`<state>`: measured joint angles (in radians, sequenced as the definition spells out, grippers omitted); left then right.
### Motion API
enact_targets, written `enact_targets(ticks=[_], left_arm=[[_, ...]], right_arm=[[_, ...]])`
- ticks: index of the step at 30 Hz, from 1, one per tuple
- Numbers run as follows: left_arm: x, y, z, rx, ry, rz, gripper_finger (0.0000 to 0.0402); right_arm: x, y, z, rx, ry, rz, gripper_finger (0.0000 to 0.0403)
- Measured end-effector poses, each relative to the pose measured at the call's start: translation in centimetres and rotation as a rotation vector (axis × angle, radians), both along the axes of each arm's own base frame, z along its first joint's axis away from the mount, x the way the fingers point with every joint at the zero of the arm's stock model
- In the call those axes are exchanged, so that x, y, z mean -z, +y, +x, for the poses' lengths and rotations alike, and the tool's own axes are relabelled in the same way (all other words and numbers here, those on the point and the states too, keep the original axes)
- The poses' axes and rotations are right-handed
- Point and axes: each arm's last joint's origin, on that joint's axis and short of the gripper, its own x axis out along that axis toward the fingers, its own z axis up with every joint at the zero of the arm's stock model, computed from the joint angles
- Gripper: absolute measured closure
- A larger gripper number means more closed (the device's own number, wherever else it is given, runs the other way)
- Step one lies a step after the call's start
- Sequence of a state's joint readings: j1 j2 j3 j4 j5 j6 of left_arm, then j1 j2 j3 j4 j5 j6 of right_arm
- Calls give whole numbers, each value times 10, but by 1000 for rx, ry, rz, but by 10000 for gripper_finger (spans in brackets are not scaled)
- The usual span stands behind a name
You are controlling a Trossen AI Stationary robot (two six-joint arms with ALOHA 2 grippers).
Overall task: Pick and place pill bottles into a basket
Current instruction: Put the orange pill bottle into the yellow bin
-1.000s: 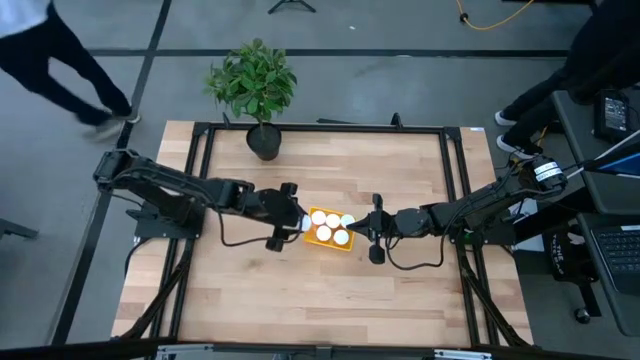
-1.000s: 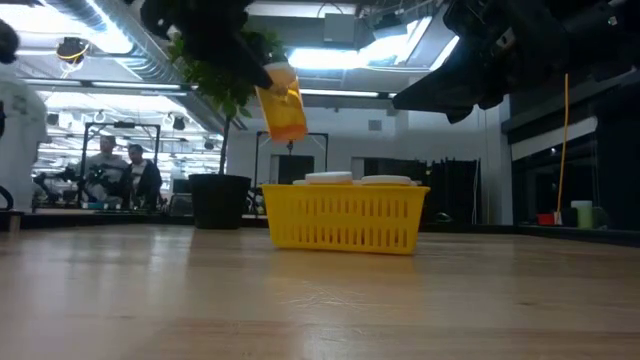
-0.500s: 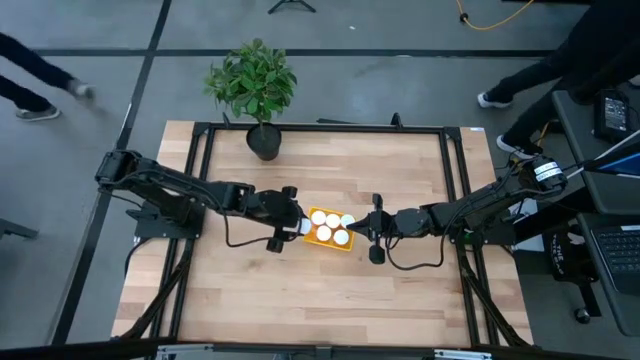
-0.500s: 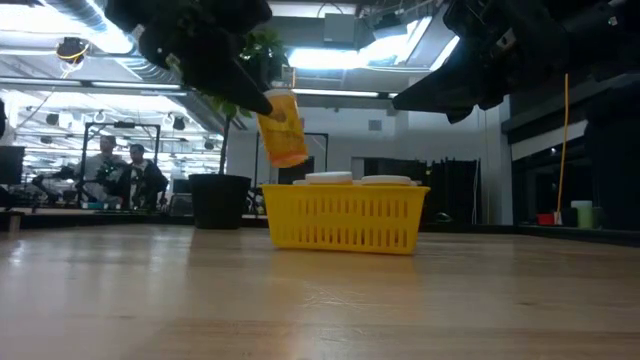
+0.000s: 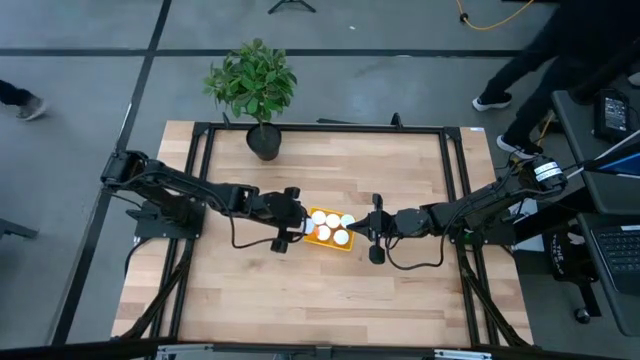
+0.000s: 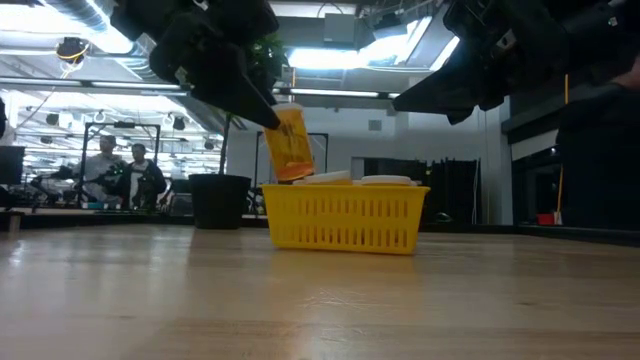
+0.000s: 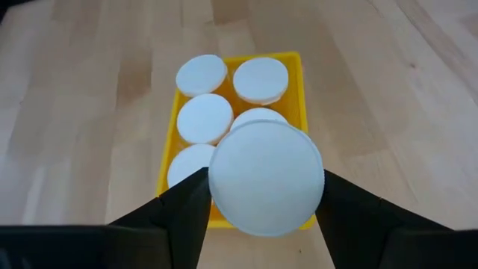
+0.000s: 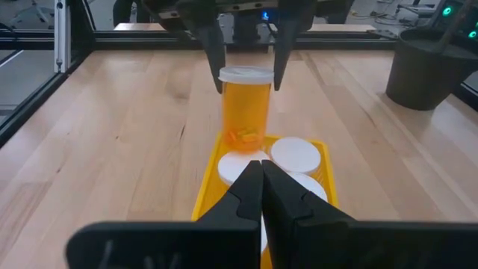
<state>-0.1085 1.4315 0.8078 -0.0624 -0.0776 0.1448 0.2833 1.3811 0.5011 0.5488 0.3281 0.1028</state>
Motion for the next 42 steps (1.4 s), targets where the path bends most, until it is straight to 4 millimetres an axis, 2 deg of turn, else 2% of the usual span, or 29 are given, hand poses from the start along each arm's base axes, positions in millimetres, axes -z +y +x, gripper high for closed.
enact_targets(ticks=[7,13,33,42], left_arm=[[-5,1,-2,-23,-5,18,185],[-13,2,-5,-73,61,23,185],[-11,2,-4,-96,70,-12,185],[6,1,7,-103,126,-10,185]], right_arm=[[0,0,0,-1,1,-1,398],[1,0,0,0,12,-5,398],[1,0,0,-1,11,-5,398],[1,0,0,0,8,-3,398]])
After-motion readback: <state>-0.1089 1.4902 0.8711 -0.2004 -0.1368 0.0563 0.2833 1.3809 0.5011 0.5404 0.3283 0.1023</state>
